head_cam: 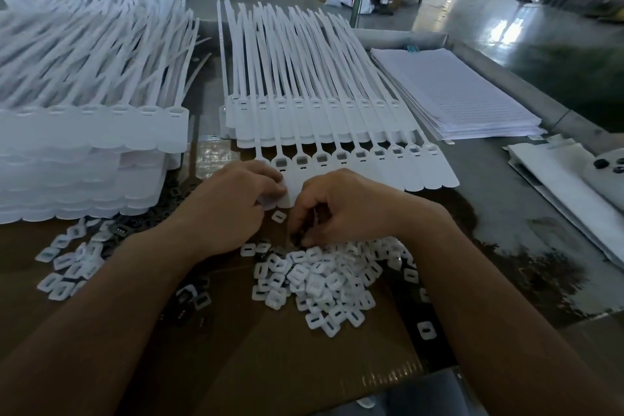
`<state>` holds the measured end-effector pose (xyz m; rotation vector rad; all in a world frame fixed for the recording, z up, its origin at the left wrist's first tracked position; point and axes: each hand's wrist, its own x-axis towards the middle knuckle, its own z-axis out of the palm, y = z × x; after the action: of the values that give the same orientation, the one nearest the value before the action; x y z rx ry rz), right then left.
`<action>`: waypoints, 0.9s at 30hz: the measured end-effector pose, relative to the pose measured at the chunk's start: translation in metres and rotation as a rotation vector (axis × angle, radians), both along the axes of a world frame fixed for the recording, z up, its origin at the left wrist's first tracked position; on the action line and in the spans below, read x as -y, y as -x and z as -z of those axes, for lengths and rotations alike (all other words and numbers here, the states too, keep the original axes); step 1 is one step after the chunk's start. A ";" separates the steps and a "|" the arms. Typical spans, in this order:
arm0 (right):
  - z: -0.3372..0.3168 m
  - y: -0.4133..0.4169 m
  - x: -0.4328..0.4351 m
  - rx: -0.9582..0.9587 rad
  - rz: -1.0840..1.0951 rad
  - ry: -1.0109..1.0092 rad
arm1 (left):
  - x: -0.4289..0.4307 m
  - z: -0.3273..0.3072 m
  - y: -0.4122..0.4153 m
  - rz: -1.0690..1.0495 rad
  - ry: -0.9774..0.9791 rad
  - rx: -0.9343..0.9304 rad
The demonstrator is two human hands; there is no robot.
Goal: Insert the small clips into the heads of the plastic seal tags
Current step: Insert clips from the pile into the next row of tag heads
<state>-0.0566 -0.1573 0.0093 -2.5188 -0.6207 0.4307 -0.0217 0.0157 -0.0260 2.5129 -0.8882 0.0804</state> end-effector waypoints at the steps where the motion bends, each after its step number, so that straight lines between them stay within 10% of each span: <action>1: 0.000 0.001 -0.001 0.016 -0.013 0.024 | 0.000 0.000 0.000 0.000 0.001 -0.003; 10: -0.004 0.002 -0.015 0.117 -0.119 0.310 | 0.001 -0.002 0.003 0.017 0.014 -0.014; 27: -0.003 0.004 -0.012 0.075 -0.095 0.246 | 0.000 -0.003 0.003 0.013 0.025 0.003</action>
<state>-0.0608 -0.1457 0.0121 -2.7573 -0.7592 0.4736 -0.0252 0.0153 -0.0232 2.4846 -0.8997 0.0907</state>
